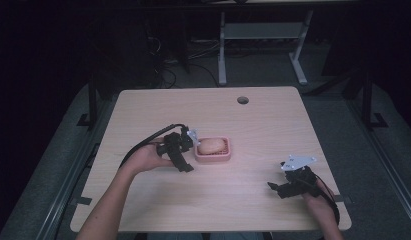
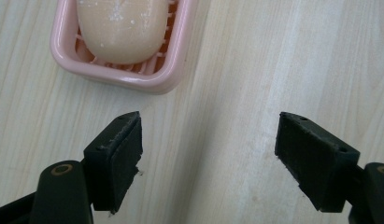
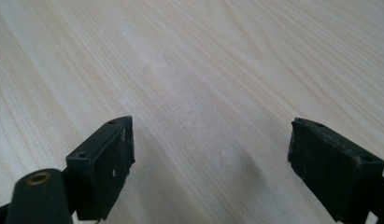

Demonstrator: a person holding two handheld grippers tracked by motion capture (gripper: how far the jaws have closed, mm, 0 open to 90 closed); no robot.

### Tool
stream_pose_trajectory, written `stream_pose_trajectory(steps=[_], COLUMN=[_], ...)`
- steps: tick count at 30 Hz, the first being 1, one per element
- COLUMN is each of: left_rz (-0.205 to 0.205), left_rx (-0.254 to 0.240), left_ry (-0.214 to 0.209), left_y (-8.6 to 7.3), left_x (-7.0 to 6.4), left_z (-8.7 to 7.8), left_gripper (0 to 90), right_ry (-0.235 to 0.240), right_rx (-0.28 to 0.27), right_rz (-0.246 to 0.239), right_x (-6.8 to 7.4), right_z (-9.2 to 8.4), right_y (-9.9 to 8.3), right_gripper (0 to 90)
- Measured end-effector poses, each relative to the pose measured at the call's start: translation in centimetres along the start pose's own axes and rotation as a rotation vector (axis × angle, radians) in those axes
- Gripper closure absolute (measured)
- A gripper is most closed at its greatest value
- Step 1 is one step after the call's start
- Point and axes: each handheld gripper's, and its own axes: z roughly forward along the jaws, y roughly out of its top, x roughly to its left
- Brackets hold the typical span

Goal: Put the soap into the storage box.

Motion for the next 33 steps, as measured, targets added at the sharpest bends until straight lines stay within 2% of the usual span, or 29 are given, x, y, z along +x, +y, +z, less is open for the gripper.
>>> stream_pose_trajectory(steps=[3, 14, 33], left_rz=[-0.005, -0.028, -0.053], left_rx=[-0.02, -0.036, -0.073], left_ry=[0.002, 0.009, 0.028], left_y=[-0.5, -2.2, -4.1], left_x=[-0.2, -0.8, -1.9], left_z=[-0.3, -0.4, -0.5], left_gripper=[22.6, 22.6, 22.5], right_ry=[0.0, 0.002, -0.004], right_rx=[0.001, 0.008, 0.008], right_rz=[0.0, 0.001, 0.005], right_x=[0.0, 0.1, 0.0], right_z=[0.0, 0.0, -0.1], right_y=[0.0, 0.0, -0.1], right_gripper=[14.1, 14.1, 14.1])
